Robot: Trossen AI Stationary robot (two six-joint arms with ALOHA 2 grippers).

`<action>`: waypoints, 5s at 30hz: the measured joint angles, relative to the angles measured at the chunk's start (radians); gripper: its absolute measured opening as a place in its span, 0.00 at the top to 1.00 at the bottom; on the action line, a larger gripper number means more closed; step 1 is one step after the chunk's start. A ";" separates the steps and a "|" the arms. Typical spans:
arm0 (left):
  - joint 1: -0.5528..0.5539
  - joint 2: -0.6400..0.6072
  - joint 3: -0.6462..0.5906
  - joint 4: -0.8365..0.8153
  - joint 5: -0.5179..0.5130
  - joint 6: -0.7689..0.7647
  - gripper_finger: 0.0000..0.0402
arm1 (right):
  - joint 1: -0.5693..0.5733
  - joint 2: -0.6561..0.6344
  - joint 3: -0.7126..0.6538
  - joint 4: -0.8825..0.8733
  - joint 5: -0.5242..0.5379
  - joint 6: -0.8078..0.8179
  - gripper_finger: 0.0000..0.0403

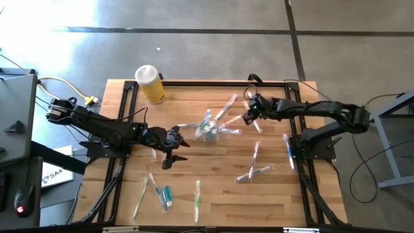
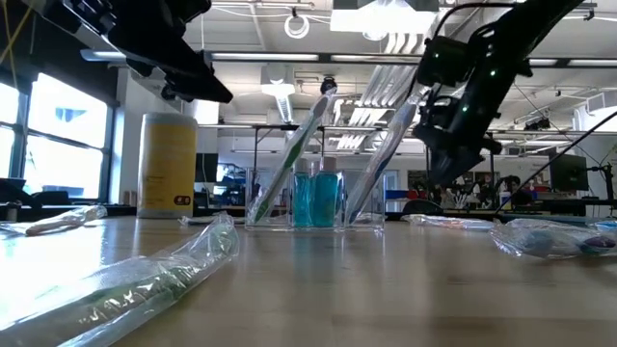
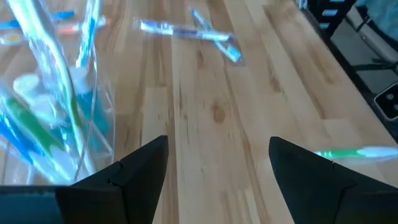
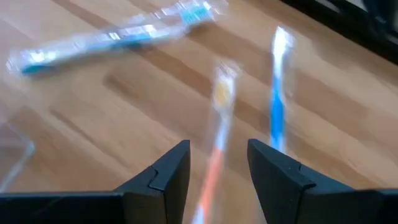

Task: Pick & Place toothbrushing station
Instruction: Put the top orange toothbrush into the transparent organizer

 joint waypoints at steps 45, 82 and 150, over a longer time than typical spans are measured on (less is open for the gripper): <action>0.000 0.000 0.000 0.108 -0.012 0.041 0.32 | -0.050 0.208 -0.004 0.121 -0.012 0.017 0.62; 0.000 0.045 -0.001 0.137 -0.012 0.041 0.32 | -0.016 0.368 -0.003 0.206 0.117 -0.035 0.97; 0.000 0.494 0.252 0.904 -0.138 0.306 0.32 | 0.779 -0.083 -0.004 1.033 0.045 -0.637 0.99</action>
